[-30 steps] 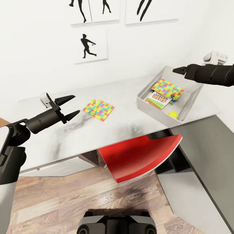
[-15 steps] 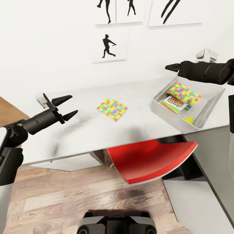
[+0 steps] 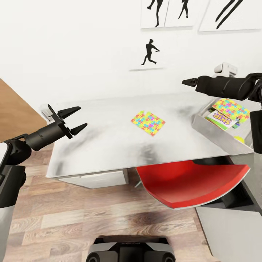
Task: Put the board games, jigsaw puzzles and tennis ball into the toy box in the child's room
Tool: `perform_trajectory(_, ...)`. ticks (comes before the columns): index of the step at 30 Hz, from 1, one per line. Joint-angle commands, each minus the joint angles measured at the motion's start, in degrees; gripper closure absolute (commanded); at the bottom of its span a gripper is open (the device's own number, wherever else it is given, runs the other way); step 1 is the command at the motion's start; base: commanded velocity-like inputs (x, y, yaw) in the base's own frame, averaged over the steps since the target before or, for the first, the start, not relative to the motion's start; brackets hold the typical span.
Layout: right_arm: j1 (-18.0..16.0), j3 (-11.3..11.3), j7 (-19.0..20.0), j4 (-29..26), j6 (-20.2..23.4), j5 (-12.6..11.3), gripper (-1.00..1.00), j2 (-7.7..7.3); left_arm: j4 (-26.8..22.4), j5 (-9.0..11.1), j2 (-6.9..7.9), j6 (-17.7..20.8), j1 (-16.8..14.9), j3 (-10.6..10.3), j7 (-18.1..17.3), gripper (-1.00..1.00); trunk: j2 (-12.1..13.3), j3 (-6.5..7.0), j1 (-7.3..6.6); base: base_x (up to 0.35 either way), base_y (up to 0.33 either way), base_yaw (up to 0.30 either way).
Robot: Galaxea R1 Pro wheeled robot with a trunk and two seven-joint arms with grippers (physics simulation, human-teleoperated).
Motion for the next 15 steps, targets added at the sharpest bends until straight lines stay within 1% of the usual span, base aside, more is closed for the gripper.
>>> perform_trajectory(1,0.5,0.2,-1.0,0.1,0.1,-0.5,-1.00,0.01,0.0,0.6,0.00,0.2,0.0,0.0,0.5,-1.00,-0.1,-0.08,0.03,0.000,0.290,0.013)
perform_trajectory(3,1.3,0.2,-2.2,0.3,0.1,-0.4,-1.00,0.11,0.0,0.6,0.00,0.2,0.0,0.0,0.5,-1.00,-0.1,-0.08,0.03,0.000,0.295,0.009)
perform_trajectory(5,2.2,0.2,-5.7,2.1,0.1,-0.4,-1.00,0.21,0.0,0.6,0.00,0.2,0.0,-0.1,0.5,-1.00,-0.1,-0.08,0.03,0.000,0.306,0.004)
perform_trajectory(6,2.2,0.2,-5.7,2.1,0.1,-0.4,-1.00,0.21,0.0,0.6,0.00,0.2,0.0,-0.1,0.5,-1.00,-0.1,-0.08,0.03,0.000,0.308,0.003)
perform_trajectory(10,2.5,0.3,-7.7,5.9,0.1,-0.4,-1.00,0.25,0.0,0.5,-0.04,0.1,0.0,-0.2,0.5,-1.00,-0.1,-0.08,0.03,0.000,0.287,0.002)
perform_trajectory(12,2.4,0.1,-8.2,8.8,0.1,-0.4,-1.00,0.27,0.0,0.5,-0.02,0.1,0.0,-0.2,0.5,-1.00,-0.1,-0.08,0.03,0.000,0.175,0.001)
perform_trajectory(13,2.4,0.1,-8.2,8.8,0.1,-0.4,-1.00,0.27,0.0,0.5,-0.02,0.1,0.0,-0.2,0.5,-1.00,-0.1,-0.08,0.03,0.000,0.156,0.001)
perform_trajectory(15,2.2,0.0,-8.3,12.3,0.1,-0.4,-1.00,0.24,0.0,0.5,-0.01,0.1,0.2,-0.2,0.6,-1.00,-0.1,-0.08,0.03,0.000,0.112,0.001)
